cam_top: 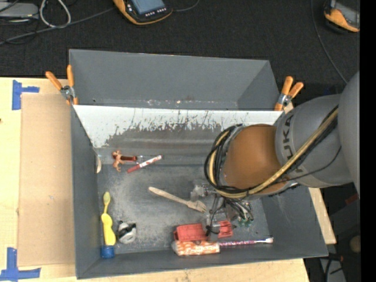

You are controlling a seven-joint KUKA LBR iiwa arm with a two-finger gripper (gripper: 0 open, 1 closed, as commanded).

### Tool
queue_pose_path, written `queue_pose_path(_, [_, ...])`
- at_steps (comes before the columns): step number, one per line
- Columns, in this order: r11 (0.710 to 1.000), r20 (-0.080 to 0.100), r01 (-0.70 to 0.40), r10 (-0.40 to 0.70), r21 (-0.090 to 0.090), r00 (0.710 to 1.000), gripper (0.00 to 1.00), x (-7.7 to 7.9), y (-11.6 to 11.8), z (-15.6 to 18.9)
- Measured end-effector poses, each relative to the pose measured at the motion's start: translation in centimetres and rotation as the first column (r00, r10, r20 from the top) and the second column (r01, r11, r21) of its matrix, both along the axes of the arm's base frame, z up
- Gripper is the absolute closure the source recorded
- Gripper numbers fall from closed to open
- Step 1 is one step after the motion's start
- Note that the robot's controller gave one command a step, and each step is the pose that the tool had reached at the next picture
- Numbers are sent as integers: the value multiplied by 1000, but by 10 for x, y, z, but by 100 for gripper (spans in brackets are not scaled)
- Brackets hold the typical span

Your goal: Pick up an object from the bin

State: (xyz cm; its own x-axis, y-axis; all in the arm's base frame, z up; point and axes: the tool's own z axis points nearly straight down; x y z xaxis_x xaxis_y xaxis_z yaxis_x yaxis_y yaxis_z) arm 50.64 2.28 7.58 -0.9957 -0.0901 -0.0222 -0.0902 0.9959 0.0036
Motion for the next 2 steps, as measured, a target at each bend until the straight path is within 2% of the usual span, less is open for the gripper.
queue_pose_path(1, [973, -9, 231, -231, 16, 973, 100, -25, 31, 1])
queue_pose_path(2, [972, 24, 235, -236, 21, 972, 0, -18, 29, 2])
